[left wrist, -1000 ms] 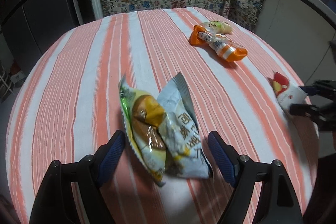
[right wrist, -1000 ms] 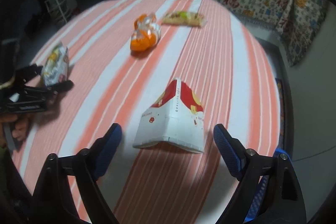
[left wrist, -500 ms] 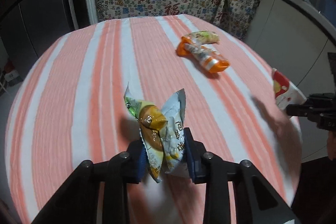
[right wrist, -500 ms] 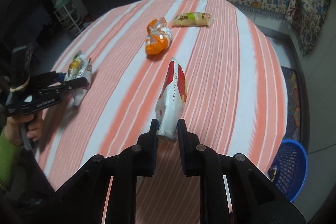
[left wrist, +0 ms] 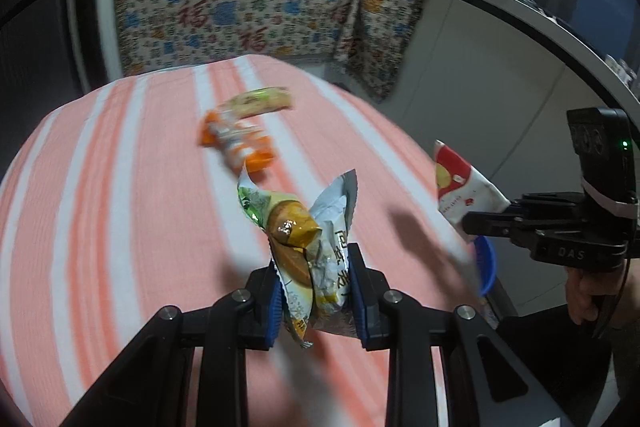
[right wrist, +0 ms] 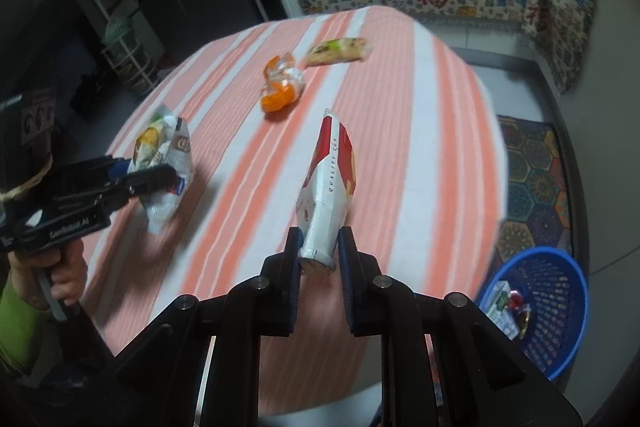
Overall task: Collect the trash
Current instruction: 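Carry the snack bag and paper cup over the blue wastebasket and open both tools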
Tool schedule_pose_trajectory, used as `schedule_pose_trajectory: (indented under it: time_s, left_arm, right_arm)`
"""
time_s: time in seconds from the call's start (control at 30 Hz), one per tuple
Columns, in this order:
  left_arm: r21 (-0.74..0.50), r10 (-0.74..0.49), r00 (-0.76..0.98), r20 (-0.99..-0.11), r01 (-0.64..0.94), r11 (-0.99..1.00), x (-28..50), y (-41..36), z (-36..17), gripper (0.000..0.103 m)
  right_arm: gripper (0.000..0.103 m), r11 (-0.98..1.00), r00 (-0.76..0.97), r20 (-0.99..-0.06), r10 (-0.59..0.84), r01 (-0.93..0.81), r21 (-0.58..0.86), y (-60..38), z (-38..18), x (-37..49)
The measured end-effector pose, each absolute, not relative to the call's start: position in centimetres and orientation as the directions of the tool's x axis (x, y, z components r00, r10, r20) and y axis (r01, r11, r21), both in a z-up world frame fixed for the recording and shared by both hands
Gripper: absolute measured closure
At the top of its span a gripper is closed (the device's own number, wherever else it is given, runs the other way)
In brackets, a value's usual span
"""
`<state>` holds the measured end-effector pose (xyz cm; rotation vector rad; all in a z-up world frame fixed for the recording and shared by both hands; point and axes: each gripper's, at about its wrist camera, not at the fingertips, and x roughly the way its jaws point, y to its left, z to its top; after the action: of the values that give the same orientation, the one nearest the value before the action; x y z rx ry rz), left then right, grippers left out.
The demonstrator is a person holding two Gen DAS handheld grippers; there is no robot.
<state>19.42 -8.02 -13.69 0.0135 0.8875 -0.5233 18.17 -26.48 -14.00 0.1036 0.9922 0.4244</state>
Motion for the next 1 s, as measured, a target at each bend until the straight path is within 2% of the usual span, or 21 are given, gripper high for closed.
schedule_pose_trajectory:
  time_s: [0.2,0.4,0.57,0.8,0.87,0.9,0.93,1.0]
  left_arm:
    - [-0.246,-0.541,0.430,-0.723,0.572,0.783,19.1,-17.8,-12.6,0.075]
    - [-0.273,-0.598,0.309,-0.739,0.674,0.686,19.2,-28.8,-14.1,0.075]
    - [-0.292,-0.590,0.222,-0.777,0.703,0.649,20.3,-36.5,-17.7,0.075]
    - [-0.266,-0.539,0.186,-0.821,0.711,0.651,22.1,-42.1,-22.4,0.074]
    - [-0.256,-0.529,0.188,-0.828,0.711,0.655,22.5,-42.9,-23.3,0.071]
    - [-0.256,-0.527,0.186,-0.829,0.711,0.655,22.8,-43.4,-23.7,0.068]
    - [-0.255,-0.523,0.187,-0.832,0.707,0.659,22.9,-43.8,-23.9,0.066]
    - [-0.259,-0.517,0.187,-0.836,0.695,0.671,23.6,-44.4,-24.3,0.054]
  right_arm:
    - [0.086,0.959,0.528,-0.801,0.284,-0.160,0.235,-35.8,-12.9,16.1]
    - [0.086,0.971,0.515,-0.837,0.184,0.037,0.236,-46.3,-14.7,14.2]
    - [0.086,0.958,0.475,-0.866,0.156,0.141,0.250,-51.9,-18.1,13.9]
    - [0.084,0.937,0.458,-0.874,0.161,0.207,0.281,-56.2,-21.9,14.4]
    - [0.080,0.936,0.470,-0.868,0.159,0.209,0.284,-56.5,-22.5,14.5]
    - [0.071,0.934,0.482,-0.861,0.160,0.208,0.290,-56.7,-22.9,14.6]
    - [0.053,0.932,0.495,-0.853,0.165,0.206,0.299,-56.9,-23.1,14.7]
    - [0.041,0.928,0.521,-0.840,0.154,0.216,0.304,-57.1,-23.5,14.4]
